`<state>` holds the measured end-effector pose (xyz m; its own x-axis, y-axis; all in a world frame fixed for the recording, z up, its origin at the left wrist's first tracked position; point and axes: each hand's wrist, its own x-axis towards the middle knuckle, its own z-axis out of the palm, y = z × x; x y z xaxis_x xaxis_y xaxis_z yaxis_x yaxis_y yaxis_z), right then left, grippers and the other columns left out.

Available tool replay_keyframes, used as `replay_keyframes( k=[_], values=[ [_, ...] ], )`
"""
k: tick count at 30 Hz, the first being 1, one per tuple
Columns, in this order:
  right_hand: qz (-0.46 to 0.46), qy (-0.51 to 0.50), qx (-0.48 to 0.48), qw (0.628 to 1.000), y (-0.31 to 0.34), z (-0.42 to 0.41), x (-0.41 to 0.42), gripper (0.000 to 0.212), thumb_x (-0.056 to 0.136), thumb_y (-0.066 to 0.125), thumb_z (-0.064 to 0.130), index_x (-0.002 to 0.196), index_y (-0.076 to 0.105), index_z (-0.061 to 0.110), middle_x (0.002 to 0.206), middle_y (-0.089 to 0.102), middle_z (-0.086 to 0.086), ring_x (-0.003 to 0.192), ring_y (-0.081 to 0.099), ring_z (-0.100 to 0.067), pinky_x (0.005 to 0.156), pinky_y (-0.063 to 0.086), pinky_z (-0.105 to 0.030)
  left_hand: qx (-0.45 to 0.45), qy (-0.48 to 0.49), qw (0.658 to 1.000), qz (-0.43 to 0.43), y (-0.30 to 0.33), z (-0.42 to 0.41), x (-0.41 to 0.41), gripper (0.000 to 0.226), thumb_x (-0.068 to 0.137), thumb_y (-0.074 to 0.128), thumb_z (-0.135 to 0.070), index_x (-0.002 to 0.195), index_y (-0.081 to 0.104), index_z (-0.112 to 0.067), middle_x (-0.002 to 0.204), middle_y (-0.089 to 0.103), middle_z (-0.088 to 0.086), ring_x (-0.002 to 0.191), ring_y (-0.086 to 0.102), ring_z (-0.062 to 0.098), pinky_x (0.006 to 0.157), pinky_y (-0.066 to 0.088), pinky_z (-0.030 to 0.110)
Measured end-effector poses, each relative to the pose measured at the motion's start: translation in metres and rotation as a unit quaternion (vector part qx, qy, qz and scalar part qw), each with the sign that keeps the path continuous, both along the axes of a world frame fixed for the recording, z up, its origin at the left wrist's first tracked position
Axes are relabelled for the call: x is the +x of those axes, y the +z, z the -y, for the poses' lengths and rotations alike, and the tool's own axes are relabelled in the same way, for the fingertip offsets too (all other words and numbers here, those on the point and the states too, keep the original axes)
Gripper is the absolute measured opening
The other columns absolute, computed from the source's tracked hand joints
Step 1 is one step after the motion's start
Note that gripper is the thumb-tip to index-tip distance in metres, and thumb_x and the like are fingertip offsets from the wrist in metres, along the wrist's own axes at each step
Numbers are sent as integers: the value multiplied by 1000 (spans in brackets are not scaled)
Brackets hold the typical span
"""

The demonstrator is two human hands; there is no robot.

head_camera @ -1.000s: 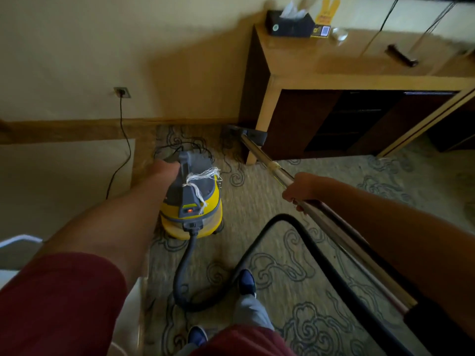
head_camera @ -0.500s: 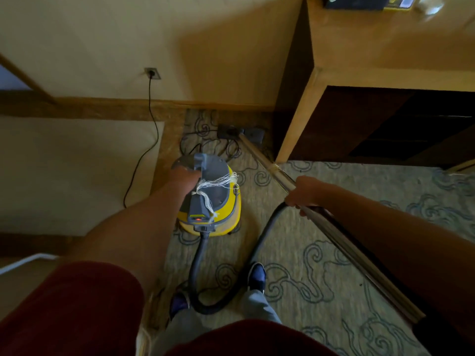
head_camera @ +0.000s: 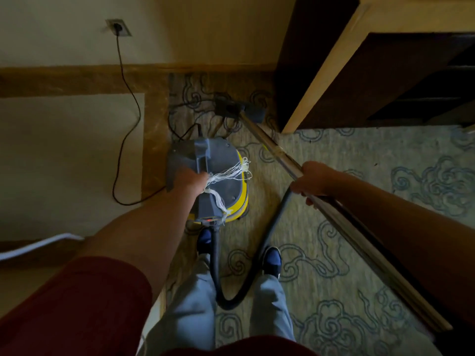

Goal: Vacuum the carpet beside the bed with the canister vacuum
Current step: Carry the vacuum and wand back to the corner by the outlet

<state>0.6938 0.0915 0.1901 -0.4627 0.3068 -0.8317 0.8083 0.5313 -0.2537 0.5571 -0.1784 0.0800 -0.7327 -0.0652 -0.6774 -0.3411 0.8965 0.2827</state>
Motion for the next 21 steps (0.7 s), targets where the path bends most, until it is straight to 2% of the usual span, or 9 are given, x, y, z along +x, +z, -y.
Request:
replay_keyframes(
  k=[3,6,8,11,14,15,17,19,21],
  values=[
    [0,-29,17,999,-23,3,-19,34,76,74,16,98,50,6,86,64,-16,47,69,-21,40,53,-29,-21,3,1000,14,-31,7,-18,73,100,42,-61,129,64,3,130,64,25,118,63,39,88,48,38],
    [-2,-12,29,1000,-40,-1,-27,35,77,74,10,99,47,10,89,60,-17,43,67,-22,36,49,-25,17,54,996,72,-56,4,-33,82,101,32,-67,134,60,3,135,60,28,122,61,40,103,51,42],
    [-3,9,36,999,-48,-6,-33,29,76,73,13,90,47,12,84,63,-17,45,68,-23,38,50,-27,84,136,981,107,-73,-1,-38,80,98,40,-69,135,59,-1,135,61,24,121,62,38,103,53,44],
    [11,36,34,999,-56,-11,-43,27,74,72,16,92,53,9,75,68,-15,46,69,-20,41,51,-27,172,303,926,145,-89,-3,-37,67,88,58,-70,120,62,-11,126,66,15,113,66,35,92,55,44],
    [12,49,14,999,-62,-11,-50,27,70,70,14,92,55,8,74,69,-16,48,70,-21,43,53,-30,206,317,911,165,-101,-4,-31,78,82,65,-72,123,64,-6,125,69,18,107,70,37,98,56,47],
    [14,59,12,998,-64,-9,-51,26,70,70,14,92,56,7,73,69,-15,49,70,-22,43,54,-32,208,305,914,166,-104,-3,-29,84,82,64,-73,128,64,-2,124,70,21,98,71,37,93,56,43],
    [20,108,40,993,-68,-8,-52,30,67,72,21,92,60,8,73,69,-11,58,71,-24,50,59,-38,221,299,914,161,-104,-7,-27,86,82,63,-74,124,65,1,105,74,23,69,67,31,74,56,40],
    [16,173,93,980,-73,-9,-52,37,62,74,34,91,60,16,77,64,-5,68,66,-23,61,59,-36,227,312,909,157,-105,-7,-30,79,80,67,-74,112,69,-1,82,77,18,55,66,28,71,57,40],
    [8,204,119,972,-80,-11,-52,36,58,72,41,85,57,22,77,59,-2,71,60,-21,63,53,-32,238,329,900,160,-107,-3,-30,71,78,67,-75,98,69,-8,64,75,9,50,67,24,69,58,35]
  ],
)
